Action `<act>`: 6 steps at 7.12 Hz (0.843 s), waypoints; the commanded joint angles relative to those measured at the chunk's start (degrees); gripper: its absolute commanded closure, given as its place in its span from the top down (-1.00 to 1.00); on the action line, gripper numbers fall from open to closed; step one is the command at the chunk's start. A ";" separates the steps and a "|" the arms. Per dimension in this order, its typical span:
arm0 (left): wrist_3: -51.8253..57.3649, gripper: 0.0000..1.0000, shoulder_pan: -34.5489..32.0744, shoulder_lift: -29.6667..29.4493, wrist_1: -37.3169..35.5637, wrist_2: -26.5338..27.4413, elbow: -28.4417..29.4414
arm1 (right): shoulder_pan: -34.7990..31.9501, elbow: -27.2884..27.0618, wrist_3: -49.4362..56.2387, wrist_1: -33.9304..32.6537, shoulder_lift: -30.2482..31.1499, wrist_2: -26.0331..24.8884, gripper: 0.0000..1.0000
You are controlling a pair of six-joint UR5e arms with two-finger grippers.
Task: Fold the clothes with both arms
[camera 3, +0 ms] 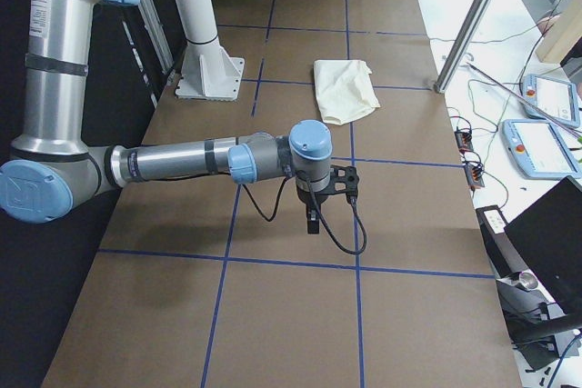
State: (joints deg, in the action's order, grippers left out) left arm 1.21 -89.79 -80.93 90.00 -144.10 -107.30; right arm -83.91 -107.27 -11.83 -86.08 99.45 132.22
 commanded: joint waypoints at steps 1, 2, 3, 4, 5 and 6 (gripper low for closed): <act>0.37 1.00 0.06 2.89 4.56 2.76 2.08 | 0.32 0.65 -0.21 -0.22 0.39 -0.56 1.00; 0.28 1.00 0.15 1.15 4.92 2.60 3.92 | 0.32 1.27 -0.30 0.38 0.31 -0.65 1.00; 0.37 1.00 0.06 0.09 4.75 2.86 4.02 | 0.41 1.36 -0.39 0.48 0.31 -1.00 1.00; 0.46 1.00 0.06 0.25 4.83 3.04 3.85 | 0.33 2.84 -0.39 0.65 -0.22 -1.26 1.00; 0.54 1.00 -0.03 0.60 4.83 3.13 3.07 | 0.32 2.07 0.13 0.74 0.04 -1.18 1.00; 0.55 1.00 -0.03 0.69 4.83 3.74 3.23 | 0.32 1.81 0.31 0.74 0.65 -1.18 1.00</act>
State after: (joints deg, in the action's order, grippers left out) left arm 1.72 -89.79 -80.39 94.82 -140.89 -103.95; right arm -83.57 -105.19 -11.81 -85.40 99.62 131.06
